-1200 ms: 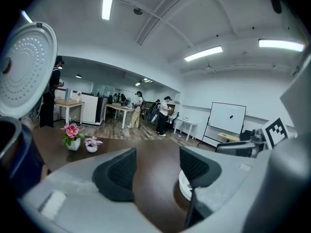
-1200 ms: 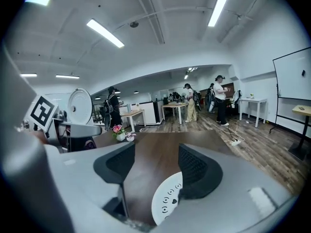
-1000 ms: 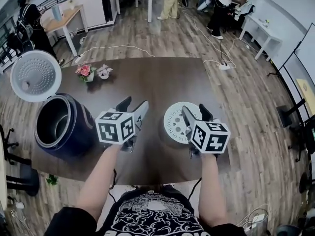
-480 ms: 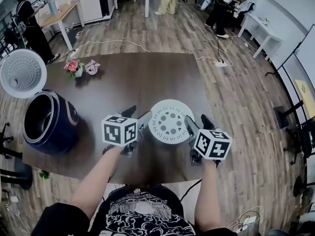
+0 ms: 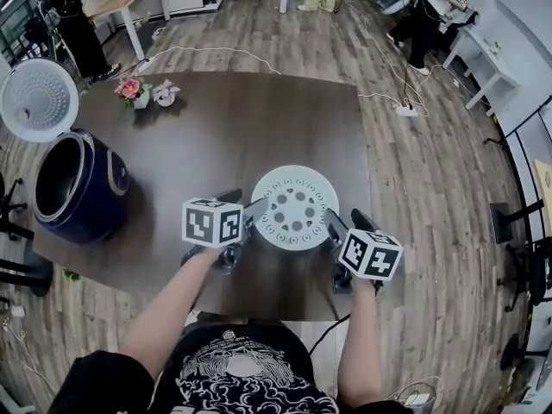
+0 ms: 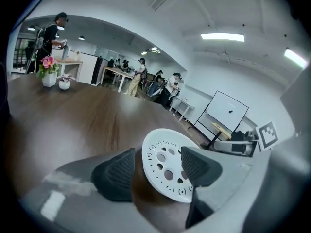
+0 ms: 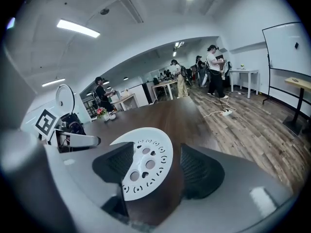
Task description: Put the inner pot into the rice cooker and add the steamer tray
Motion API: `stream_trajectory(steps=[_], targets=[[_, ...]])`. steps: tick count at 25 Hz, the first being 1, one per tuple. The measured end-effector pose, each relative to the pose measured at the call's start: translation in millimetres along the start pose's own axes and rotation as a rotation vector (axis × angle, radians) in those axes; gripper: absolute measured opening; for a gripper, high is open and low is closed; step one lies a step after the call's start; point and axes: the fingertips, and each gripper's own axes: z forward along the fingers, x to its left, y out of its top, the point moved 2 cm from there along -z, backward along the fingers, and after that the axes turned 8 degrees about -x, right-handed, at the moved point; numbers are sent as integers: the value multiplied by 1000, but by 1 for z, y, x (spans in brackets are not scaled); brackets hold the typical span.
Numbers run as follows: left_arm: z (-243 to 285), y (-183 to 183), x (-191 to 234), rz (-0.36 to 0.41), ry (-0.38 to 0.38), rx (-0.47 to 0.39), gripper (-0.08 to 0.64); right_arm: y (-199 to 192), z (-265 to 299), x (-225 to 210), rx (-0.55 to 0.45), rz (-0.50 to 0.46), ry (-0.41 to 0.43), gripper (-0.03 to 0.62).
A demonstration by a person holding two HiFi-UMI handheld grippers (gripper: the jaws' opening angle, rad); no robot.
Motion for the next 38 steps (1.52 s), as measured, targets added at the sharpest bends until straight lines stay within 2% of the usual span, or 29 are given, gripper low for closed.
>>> stream_trajectory(steps=[6,11,15,19,25,30,38], targets=[[13,-13,0,-45,40,52,295,-23,14,-19,88,45,48,268],[18,-29,4,-186,31,107,284,-35,25,-23,145,78,87,241],[20,-33,-3,-285,13,119,223,-35,23,-29,180,121,118,213],[21,-36,-13,-349,11,122,180,-37,19,-35,230,166,155,204],[23,-34,-7,-384,12,99,123,-42,25,-31,256,204,185,104],[21,-33,-1,-358,30,100,65,-39,28,-30,259,191,158,97],[-1,-20,8,-347,53,28,49,-26,33,-7,225,154,189,84]])
